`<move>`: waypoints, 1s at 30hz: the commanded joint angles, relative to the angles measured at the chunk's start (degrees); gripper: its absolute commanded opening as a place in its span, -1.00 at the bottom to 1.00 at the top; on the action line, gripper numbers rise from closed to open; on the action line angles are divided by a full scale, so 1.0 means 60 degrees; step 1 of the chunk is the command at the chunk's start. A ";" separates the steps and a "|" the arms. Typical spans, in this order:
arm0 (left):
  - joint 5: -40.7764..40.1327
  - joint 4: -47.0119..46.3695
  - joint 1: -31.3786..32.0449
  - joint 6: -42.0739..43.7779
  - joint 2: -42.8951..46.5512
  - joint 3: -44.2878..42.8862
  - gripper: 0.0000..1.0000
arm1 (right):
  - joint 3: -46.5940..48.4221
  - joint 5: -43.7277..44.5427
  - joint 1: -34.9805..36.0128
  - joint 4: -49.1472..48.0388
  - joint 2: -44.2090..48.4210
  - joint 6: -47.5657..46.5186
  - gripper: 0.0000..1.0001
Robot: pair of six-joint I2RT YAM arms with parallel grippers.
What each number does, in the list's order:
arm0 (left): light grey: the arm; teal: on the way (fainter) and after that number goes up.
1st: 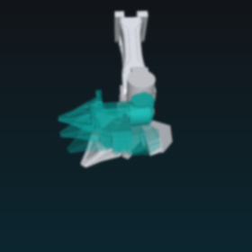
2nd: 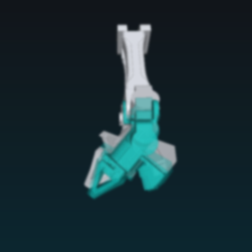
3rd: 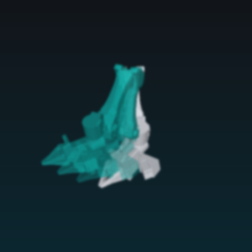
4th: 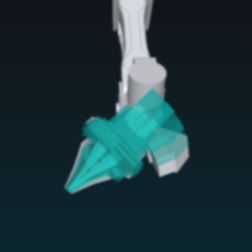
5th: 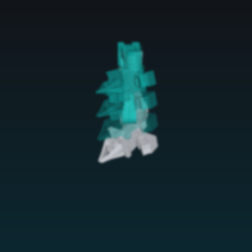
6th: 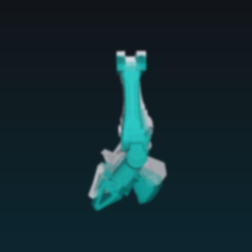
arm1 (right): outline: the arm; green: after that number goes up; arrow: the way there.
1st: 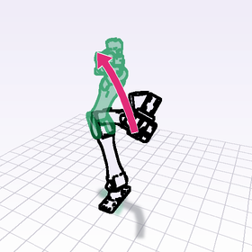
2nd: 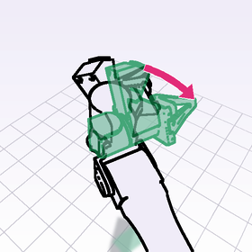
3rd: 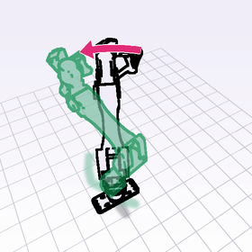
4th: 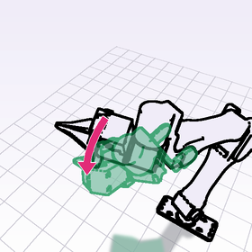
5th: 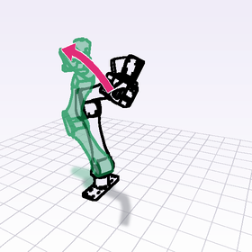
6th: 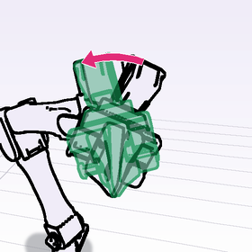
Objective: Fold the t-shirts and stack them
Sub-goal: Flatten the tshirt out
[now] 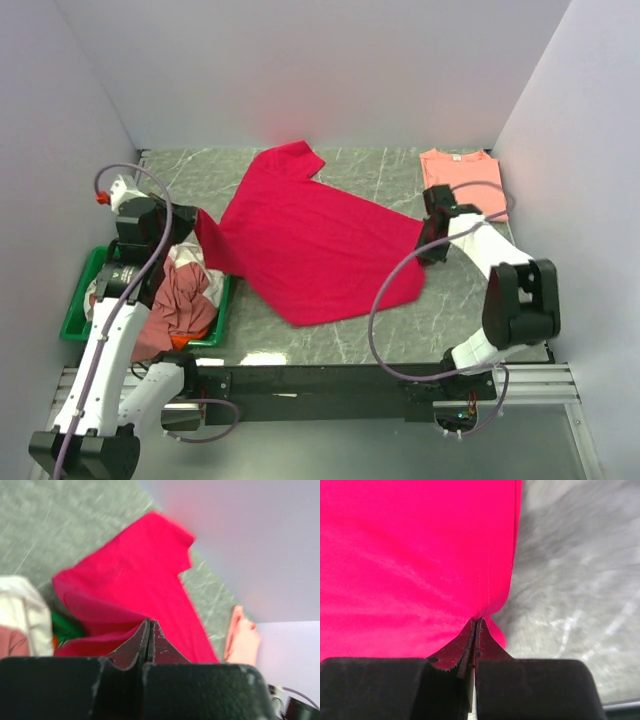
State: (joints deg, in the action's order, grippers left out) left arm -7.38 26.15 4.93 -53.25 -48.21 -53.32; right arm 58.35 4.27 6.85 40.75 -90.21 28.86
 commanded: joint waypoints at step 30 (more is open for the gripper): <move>-0.1450 -0.0962 -0.0206 0.0541 -0.0508 -0.1002 -0.99 | 0.8545 0.0767 -0.0673 0.2173 -0.1637 -0.0606 -1.00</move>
State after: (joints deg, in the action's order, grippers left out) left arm -14.00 21.39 4.03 -50.26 -55.46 -57.28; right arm 112.09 7.79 3.11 53.65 -106.78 25.91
